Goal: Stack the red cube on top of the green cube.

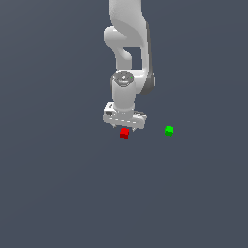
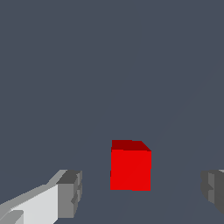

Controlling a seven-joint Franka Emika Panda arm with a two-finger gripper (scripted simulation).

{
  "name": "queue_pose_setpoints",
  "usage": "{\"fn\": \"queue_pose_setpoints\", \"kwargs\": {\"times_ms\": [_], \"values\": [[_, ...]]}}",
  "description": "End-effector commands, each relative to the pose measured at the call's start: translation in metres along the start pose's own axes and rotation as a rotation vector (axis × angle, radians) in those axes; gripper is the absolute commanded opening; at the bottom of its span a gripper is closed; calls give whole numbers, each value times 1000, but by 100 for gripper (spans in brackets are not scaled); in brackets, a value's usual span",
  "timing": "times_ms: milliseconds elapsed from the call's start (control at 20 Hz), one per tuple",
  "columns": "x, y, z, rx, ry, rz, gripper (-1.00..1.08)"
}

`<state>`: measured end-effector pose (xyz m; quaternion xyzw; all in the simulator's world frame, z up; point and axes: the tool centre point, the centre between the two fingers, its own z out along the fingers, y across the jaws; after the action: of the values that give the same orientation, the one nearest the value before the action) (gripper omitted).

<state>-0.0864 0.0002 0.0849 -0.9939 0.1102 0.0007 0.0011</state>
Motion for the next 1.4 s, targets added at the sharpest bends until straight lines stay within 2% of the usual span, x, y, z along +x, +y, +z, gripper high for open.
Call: {"fn": "queue_pose_setpoints", "kwargs": {"times_ms": [0,550,1000,1300,1350], "values": [[-7,0,7,-1,1,20,100],[-12,-1,18,-2,1,33,100],[-13,-1,55,-2,1,36,100],[-12,-1,65,-2,2,37,100],[-12,-1,65,-2,2,37,-100]]}}
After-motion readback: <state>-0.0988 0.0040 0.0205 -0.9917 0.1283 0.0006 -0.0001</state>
